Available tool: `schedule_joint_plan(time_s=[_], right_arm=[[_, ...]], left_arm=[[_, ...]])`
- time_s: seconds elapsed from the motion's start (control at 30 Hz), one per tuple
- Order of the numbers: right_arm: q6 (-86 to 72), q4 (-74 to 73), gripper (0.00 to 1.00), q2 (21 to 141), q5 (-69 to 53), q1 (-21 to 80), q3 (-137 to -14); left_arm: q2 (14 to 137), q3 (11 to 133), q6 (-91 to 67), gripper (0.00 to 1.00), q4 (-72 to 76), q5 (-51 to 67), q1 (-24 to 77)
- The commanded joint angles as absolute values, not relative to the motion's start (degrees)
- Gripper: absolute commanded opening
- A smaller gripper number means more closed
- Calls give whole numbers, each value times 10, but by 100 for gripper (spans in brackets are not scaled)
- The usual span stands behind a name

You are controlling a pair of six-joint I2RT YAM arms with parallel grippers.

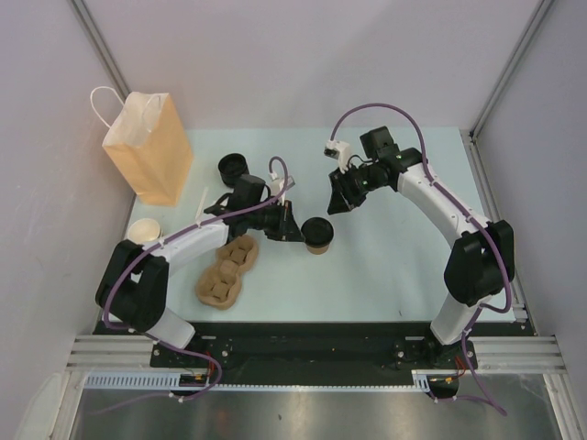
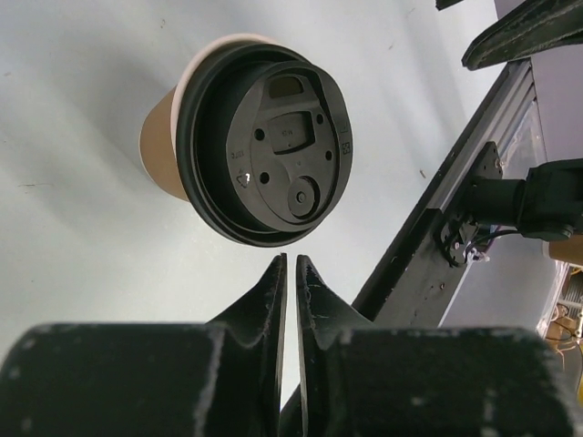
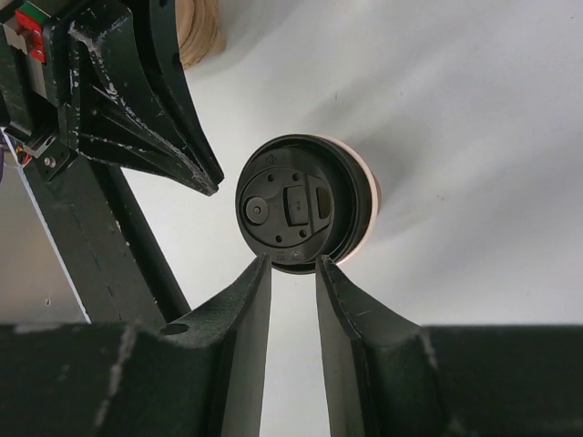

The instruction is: Pack the takeout coffee

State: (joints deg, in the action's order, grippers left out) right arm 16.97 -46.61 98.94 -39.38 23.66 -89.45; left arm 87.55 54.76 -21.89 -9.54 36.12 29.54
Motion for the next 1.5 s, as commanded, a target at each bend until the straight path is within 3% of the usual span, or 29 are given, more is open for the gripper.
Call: schedule_joint_plan(time_s=[0.0, 1.47], right_arm=[[165, -449, 31, 983, -409, 234, -898], [169, -452, 33, 987, -410, 232, -908]], left_arm=[[868, 563, -204, 11, -99, 349, 299], [911, 595, -201, 8, -107, 333, 319]])
